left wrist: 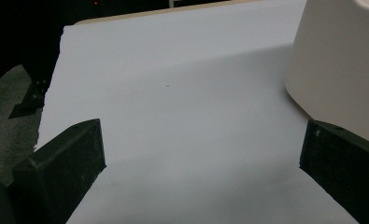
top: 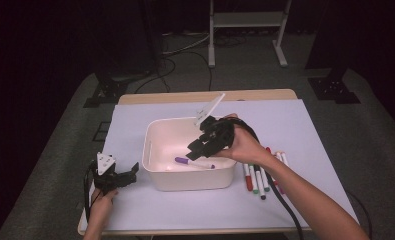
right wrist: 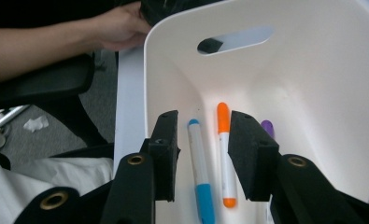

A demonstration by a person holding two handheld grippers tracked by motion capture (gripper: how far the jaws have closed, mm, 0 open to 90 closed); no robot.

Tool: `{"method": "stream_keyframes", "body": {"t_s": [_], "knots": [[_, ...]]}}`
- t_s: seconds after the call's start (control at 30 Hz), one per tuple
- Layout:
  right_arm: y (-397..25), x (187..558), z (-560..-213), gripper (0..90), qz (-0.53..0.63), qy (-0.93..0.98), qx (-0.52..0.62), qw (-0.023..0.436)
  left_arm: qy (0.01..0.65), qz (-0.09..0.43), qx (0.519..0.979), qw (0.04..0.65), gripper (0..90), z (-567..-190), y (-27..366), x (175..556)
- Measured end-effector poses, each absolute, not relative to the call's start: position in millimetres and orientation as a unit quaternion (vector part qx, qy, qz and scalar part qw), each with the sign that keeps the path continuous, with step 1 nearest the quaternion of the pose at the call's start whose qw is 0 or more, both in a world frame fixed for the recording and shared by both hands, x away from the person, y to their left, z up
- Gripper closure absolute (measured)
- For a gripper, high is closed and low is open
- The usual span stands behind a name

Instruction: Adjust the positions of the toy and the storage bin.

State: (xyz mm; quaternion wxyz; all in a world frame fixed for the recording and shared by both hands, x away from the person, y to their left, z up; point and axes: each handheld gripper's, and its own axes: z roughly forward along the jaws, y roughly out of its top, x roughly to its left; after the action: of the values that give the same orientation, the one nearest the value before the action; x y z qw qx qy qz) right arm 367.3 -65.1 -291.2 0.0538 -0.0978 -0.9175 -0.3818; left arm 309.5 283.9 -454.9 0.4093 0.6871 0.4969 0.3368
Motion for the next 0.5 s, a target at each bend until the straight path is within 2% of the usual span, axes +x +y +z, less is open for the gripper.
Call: {"method": "stream_keyframes", "body": {"t_s": [0.27,0.5], "knots": [[-119,359,-279,58.2,-0.418,-0.899,-0.131,0.032,0.497,0.338,0.688,0.408,0.0,-455,284,309],[-191,353,-295,55.6,-0.431,-0.88,-0.198,0.01,0.497,0.339,0.689,0.405,0.0,-455,283,310]]}}
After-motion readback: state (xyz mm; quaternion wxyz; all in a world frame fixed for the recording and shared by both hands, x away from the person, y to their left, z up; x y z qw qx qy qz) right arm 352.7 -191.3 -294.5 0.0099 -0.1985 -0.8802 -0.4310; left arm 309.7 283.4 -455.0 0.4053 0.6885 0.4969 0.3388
